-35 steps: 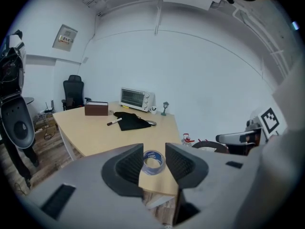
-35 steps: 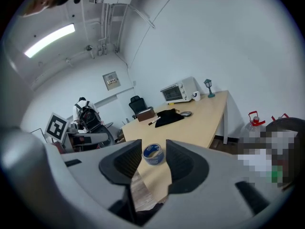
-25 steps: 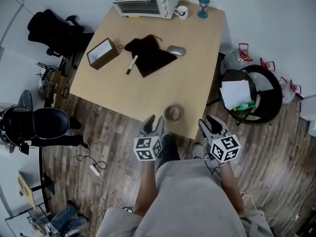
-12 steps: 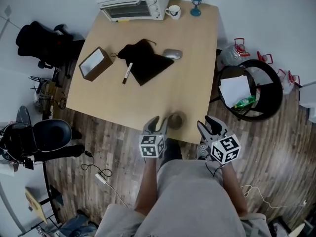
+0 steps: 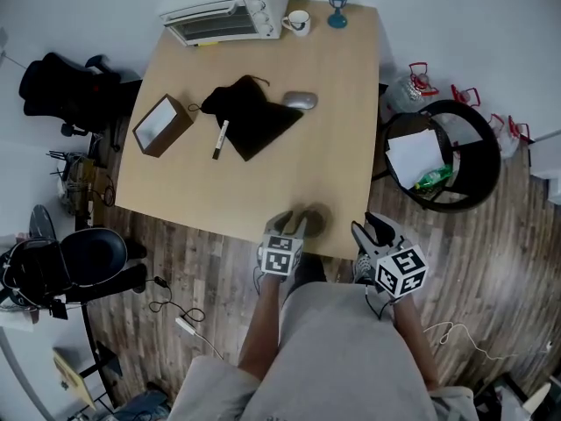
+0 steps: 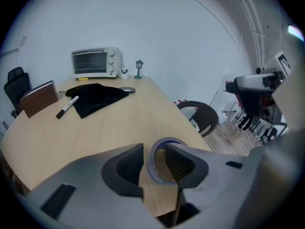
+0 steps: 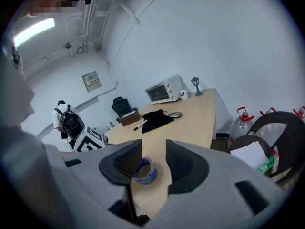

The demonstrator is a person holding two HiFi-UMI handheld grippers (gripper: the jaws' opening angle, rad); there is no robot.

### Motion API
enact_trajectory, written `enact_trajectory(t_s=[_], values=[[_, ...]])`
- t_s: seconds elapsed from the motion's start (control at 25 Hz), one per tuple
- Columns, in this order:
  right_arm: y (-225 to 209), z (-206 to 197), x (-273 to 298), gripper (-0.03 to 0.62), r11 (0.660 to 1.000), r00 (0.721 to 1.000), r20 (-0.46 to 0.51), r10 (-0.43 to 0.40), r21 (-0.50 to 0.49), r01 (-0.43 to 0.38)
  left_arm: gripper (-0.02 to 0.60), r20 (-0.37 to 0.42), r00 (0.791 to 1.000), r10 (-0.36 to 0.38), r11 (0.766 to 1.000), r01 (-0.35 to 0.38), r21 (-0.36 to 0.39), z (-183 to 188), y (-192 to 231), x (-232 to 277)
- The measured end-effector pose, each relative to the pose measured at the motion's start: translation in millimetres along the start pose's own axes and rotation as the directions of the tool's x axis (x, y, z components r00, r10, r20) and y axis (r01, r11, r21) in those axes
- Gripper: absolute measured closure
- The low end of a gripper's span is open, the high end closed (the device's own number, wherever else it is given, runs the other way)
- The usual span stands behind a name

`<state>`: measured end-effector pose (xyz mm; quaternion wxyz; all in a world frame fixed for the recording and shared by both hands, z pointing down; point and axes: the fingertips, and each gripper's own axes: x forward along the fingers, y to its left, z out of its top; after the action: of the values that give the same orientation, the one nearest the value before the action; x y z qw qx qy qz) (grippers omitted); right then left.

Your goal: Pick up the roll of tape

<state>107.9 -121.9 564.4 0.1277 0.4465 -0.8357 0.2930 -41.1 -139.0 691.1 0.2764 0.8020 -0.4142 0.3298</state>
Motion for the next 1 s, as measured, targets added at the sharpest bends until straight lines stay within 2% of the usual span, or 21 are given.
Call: enact_trajectory(t_s=[0.16, 0.36, 0.6, 0.84, 1.0], values=[[-9, 9, 0, 0.433, 0.999, 0.999, 0.025, -0.033, 0.019, 0.033, 0.445, -0.069, 0.998, 0.007, 0.997, -0.002, 0.073, -10, 3, 9], [-12, 7, 2, 0.434, 0.998, 0.998, 0.023, -0.057, 0.035, 0.057, 0.447, -0.123, 0.992, -0.01, 0.998, 0.018, 0.064, -15, 8, 20], [-23, 9, -1, 0.434, 0.994, 0.995, 0.036, -0.093, 0.061, 0.091, 0.483, -0.224, 0.974, -0.029, 0.999, 0.037, 0.03, -22, 6, 27], [-26, 7, -4, 0.438, 0.991, 0.993, 0.042, -0.114, 0.082, 0.11, 0.488, -0.239, 0.97, -0.047, 0.999, 0.045, -0.013, -25, 3, 28], [-29, 9, -8, 0.441, 0.989, 0.99, 0.052, -0.129, 0.085, 0.124, 0.514, -0.204, 0.979, 0.003, 0.997, 0.011, 0.07, -23, 8, 36]])
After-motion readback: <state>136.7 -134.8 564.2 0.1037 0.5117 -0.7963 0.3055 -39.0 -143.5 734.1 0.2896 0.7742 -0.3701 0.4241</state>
